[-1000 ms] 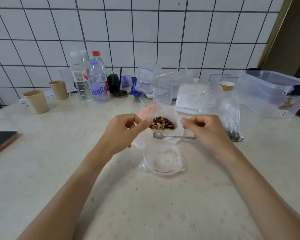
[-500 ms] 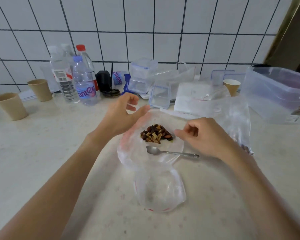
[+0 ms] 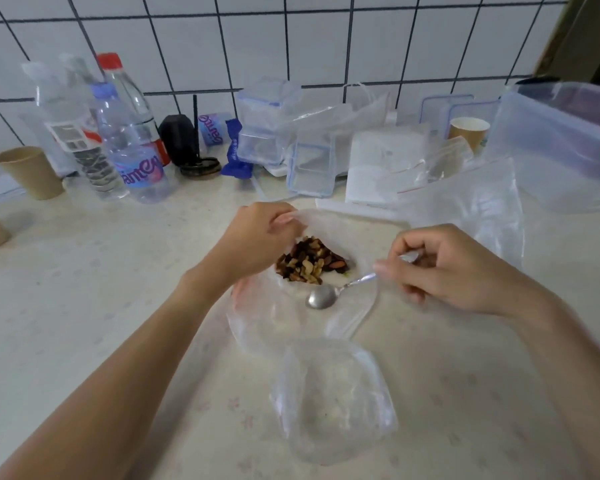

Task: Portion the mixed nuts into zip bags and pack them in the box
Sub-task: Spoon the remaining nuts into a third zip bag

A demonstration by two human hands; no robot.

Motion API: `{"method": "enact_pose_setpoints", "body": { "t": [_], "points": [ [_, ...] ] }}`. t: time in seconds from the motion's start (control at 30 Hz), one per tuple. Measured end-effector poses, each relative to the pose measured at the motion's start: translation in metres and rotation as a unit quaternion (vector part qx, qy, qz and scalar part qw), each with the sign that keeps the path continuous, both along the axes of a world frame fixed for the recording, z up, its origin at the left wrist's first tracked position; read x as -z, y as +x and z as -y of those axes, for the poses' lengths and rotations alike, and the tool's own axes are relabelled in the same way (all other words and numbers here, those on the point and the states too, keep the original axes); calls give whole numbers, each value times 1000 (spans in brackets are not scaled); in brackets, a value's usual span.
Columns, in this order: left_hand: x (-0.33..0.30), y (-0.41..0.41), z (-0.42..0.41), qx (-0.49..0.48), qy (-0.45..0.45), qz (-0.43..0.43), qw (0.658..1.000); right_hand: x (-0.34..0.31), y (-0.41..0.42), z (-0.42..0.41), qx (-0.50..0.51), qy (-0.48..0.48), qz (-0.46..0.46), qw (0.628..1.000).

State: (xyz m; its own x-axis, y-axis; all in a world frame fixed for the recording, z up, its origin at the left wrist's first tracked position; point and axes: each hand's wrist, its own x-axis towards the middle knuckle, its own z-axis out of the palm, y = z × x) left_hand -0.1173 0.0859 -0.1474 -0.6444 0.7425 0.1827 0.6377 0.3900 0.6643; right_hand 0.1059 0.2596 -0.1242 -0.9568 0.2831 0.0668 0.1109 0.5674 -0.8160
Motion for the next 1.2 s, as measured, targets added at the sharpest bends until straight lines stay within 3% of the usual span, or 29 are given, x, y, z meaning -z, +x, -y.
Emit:
{"method": "enact_pose_setpoints", "body": {
  "t": [0.13,0.2,0.3,0.4,0.53,0.73,0.8,0.97,1.13,1.2],
  "points": [
    [-1,-1,0,-6,29,17,999,-7,-18,14,61,66,-123,988],
    [-2,0,1,-16,28,18,999,-15,-29,22,41,75,-115,990],
    [-2,2,1,-49,3,-60,997,-29,-50,29,-4,89,-76,993],
    [0,3,0,-72,22,-89,993,-35,-63,30,-5,109,-108,988],
    [0,1,-2,-70,41,-82,993,-31,-62,26,16,173,-176,969],
    [4,-1,-3,-56,45,-78,994,-26,-71,22,0,258,-152,954],
    [5,-1,-2,-52,46,-84,994,-23,-75,20,15,241,-138,960],
    [9,-1,-4,-58,63,-84,993,-15,-82,-2,101,96,-113,984],
    [6,-5,-12,-70,85,-54,992,-7,-85,-8,104,-48,-96,989],
    [1,-9,-16,-66,100,-38,992,-5,-87,-6,104,-39,-106,988]
  ]
}}
